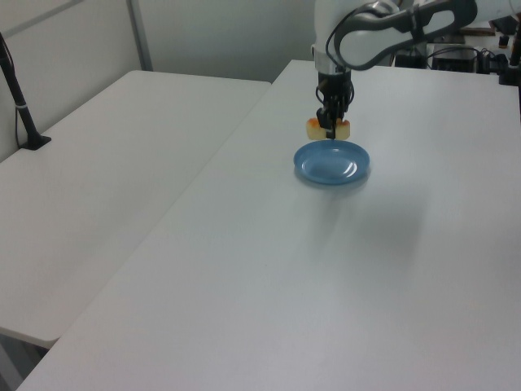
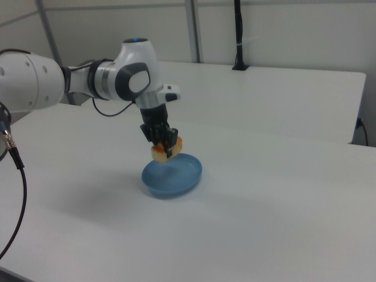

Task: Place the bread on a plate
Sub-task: 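Lower the bread roll onto the blue plate and open the gripper, then raise the open gripper up away from the plate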

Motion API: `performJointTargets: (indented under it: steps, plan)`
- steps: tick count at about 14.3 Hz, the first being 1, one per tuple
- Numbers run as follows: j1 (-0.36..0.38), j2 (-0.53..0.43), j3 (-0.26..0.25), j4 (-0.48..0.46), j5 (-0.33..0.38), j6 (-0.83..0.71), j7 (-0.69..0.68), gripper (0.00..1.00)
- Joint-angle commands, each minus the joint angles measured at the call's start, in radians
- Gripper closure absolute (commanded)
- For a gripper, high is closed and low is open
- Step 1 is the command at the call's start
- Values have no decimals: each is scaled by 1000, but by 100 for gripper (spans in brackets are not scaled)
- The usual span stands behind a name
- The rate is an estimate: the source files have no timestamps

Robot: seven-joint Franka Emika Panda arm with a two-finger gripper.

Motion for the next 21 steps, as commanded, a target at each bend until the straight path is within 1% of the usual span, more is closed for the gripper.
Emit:
performJointTargets:
  steps: [1,2,3,4,5,7,8,9,12,15,16,19,20,21]
  plan:
    - [16,32,7,-11,-24,3,17,64]
    - [16,46,10,-14,-24,30,32,64]
    - [16,57,10,-21,-29,56,60,61]
    - [16,66,12,-27,-56,85,90,57]
    - [14,67,12,-37,-70,90,98,56]
    - [14,70,12,-38,-74,92,98,46]
    - [14,78,12,-38,-74,96,100,21]
    - [13,80,12,-38,-74,96,103,0]
    - [13,69,12,-35,-72,84,103,0]
    - [11,26,12,-29,-64,60,103,0]
    - [10,-6,12,-23,-61,9,103,0]
    - [1,-144,13,-23,-55,-117,92,0]
    - [-21,-187,32,-23,-38,-146,74,0]
    - [-51,-216,64,-23,-32,-163,53,0]
